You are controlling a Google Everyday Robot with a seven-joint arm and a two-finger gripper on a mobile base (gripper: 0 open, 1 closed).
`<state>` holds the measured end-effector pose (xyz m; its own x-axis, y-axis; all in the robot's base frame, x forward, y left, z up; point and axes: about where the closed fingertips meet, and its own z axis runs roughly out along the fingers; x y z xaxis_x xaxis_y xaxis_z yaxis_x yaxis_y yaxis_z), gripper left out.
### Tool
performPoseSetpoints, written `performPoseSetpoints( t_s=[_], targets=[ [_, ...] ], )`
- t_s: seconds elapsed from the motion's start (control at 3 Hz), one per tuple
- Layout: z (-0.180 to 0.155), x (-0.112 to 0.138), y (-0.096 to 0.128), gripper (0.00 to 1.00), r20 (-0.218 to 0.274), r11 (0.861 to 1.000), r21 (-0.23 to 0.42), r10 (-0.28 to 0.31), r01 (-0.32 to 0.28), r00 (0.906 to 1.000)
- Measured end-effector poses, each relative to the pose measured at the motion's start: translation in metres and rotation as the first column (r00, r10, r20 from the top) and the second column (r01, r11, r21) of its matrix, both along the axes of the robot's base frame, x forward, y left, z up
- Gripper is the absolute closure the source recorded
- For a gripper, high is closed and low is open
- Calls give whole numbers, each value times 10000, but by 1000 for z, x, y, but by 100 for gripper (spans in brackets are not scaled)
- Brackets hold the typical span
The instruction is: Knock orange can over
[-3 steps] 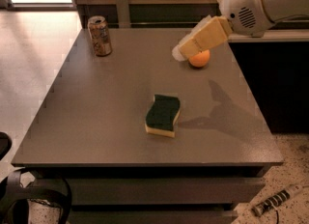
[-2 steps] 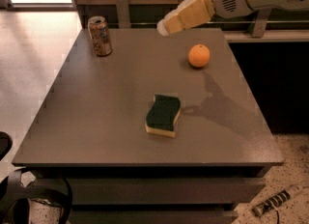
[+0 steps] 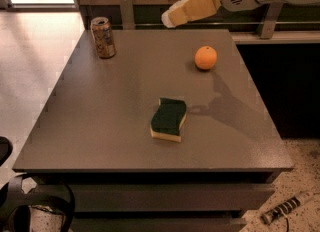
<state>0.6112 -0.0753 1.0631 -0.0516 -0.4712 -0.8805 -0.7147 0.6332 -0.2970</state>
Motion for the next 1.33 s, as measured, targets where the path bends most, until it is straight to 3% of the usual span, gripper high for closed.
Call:
performPoseSetpoints(
  t_s=[0.33, 0.67, 1.33],
  targets=[
    [-12, 42, 17, 0, -97, 10000, 57, 11, -10, 10000],
    [-30, 83, 45, 0, -1, 9985, 523, 168, -168, 9999],
    [-60, 148, 107, 0, 542, 9766, 2121, 260, -370, 9982]
  ],
)
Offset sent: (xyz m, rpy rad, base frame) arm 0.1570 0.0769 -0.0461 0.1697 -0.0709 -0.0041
